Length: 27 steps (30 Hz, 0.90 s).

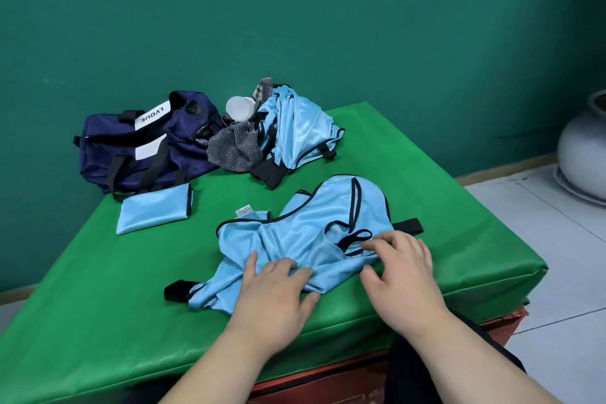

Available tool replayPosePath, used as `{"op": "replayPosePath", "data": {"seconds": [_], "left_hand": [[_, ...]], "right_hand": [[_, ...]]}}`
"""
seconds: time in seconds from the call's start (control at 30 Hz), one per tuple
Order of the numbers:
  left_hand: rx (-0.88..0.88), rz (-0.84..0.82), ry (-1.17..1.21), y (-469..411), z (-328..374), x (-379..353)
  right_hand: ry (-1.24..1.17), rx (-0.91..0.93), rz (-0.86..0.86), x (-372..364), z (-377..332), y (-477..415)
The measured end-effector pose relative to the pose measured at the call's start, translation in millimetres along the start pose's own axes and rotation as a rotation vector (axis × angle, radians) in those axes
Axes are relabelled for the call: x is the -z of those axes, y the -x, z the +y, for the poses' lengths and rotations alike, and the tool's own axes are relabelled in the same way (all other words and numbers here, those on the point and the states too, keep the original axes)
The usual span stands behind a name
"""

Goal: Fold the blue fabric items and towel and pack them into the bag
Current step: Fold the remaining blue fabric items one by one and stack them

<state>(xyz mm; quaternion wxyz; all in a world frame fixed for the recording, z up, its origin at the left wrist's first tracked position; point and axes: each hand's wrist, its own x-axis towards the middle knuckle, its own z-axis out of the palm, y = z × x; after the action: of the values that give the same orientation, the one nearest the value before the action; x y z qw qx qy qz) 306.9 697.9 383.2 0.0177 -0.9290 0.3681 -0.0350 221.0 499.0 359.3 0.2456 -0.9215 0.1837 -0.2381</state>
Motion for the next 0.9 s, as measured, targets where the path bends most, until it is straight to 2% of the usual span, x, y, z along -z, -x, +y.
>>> {"op": "replayPosePath", "data": {"seconds": [0.1, 0.23, 0.33, 0.5, 0.73, 0.83, 0.9], "left_hand": [[-0.006, 0.027, -0.047, 9.9, -17.1, 0.0], [0.043, -0.026, -0.098, 29.4, -39.4, 0.7], [0.08, -0.025, -0.137, 43.1, -41.3, 0.7], [0.07, 0.066, -0.068, 45.9, -14.3, -1.4], [-0.063, 0.025, -0.005, 12.9, 33.8, 3.4], [-0.001, -0.055, 0.022, 11.2, 25.9, 1.3], [0.026, -0.038, 0.056, 19.8, 11.4, -2.6]], "right_hand": [[0.015, 0.019, -0.024, -2.8, -1.5, -0.6], [0.01, 0.099, -0.051, -6.7, -3.9, 2.1], [0.027, 0.105, -0.16, -7.3, -7.9, 3.0], [0.141, 0.112, -0.332, -8.2, -11.6, 3.0], [0.176, 0.107, -0.383, 3.0, -15.0, 9.6], [0.193, 0.117, -0.378, 7.4, -15.4, 15.3], [0.18, 0.127, -0.374, 8.7, -13.9, 17.7]]}}
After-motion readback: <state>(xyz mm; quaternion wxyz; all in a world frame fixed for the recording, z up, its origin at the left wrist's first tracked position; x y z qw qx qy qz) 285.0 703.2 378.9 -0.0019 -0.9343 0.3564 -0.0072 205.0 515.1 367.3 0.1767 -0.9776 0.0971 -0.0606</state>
